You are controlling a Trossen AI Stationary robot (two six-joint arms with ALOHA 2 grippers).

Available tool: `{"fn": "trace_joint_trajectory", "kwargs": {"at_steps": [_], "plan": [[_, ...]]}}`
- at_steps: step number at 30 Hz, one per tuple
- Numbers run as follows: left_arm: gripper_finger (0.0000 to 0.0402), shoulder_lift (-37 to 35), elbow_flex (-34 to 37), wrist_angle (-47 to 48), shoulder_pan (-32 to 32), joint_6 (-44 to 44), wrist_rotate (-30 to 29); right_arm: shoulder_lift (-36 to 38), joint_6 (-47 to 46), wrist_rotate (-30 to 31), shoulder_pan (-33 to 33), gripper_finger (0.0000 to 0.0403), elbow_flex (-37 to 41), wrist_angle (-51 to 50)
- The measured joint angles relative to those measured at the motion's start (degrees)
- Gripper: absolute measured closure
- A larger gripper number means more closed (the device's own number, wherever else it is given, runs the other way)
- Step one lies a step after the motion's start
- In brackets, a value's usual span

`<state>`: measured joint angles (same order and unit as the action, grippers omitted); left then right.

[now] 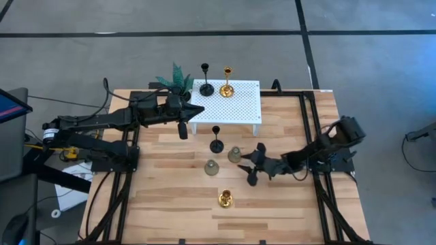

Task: Pick & Place candle stick holders
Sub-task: Put the right green glass candle holder on the shelf

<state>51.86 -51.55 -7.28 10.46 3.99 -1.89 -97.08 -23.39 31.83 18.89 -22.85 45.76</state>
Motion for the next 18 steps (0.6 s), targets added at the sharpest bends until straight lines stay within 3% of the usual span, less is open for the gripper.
{"fn": "trace_joint_trajectory", "kwargs": {"at_steps": [7,18], "plan": [[0.0389,0.0,0.0,1.4,0.0,0.0,0.0,-0.9,0.0,0.2,-2.1,0.0099,-1.9,-0.6],[0.0389,0.0,0.0,3.0,0.0,0.0,0.0,-0.7,0.0,-0.7,-7.3,0.0034,-1.9,-0.7]]}}
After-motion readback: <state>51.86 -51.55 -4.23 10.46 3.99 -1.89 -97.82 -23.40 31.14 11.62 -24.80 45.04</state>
